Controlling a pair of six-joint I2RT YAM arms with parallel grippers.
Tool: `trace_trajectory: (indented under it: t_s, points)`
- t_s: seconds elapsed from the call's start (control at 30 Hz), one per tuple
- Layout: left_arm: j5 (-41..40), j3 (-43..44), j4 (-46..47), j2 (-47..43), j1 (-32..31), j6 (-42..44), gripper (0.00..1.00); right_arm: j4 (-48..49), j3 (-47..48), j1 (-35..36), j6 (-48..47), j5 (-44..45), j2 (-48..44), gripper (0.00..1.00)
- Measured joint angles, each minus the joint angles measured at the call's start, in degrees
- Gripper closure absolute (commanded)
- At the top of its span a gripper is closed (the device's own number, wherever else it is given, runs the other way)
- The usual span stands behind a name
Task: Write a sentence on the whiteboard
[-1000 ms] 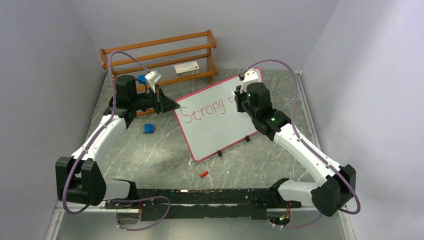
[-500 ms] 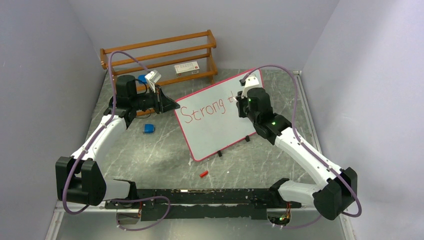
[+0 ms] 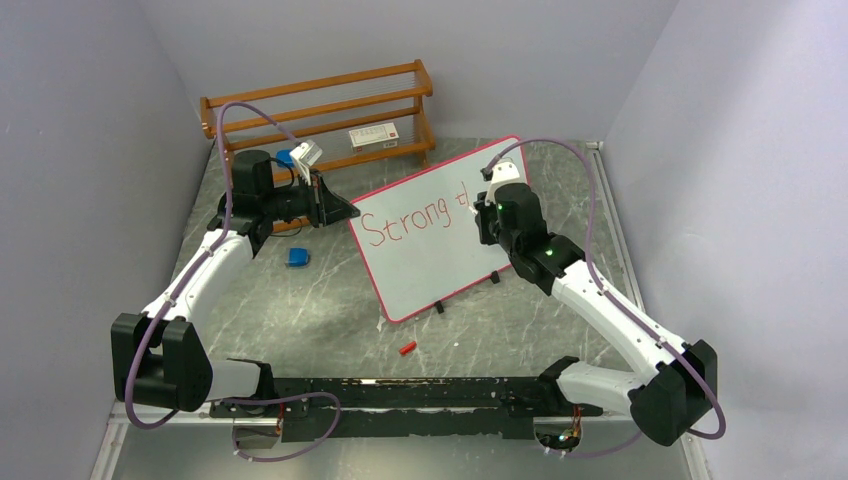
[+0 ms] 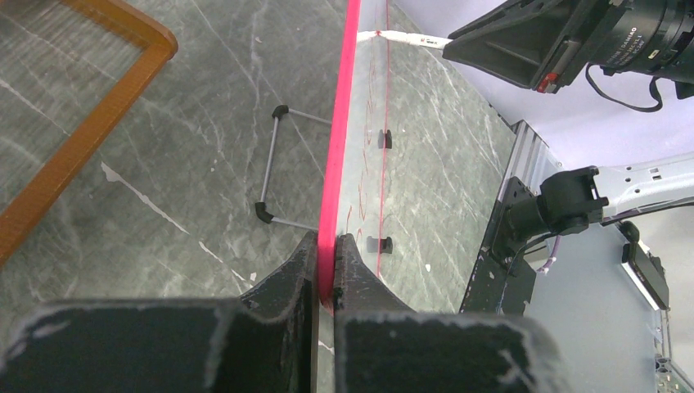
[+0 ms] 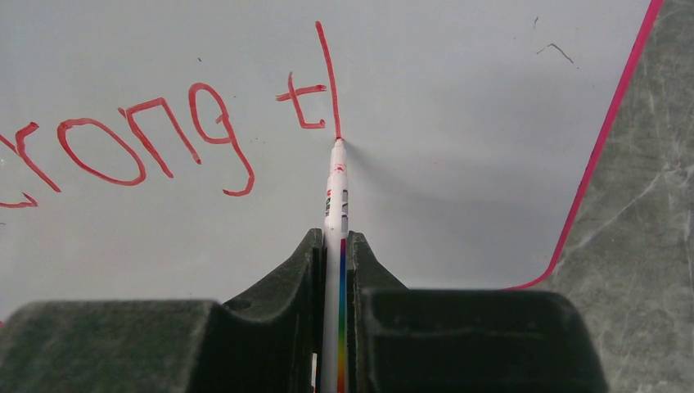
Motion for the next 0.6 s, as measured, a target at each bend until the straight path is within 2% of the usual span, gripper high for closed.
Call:
trace_trajectory:
  t_s: [0.6]
  points:
    - [0.0, 0.0, 0.0, 0.0, 0.0, 0.0, 0.95, 1.27, 1.09, 0.0, -0.2, 0.59, 0.74, 1.0]
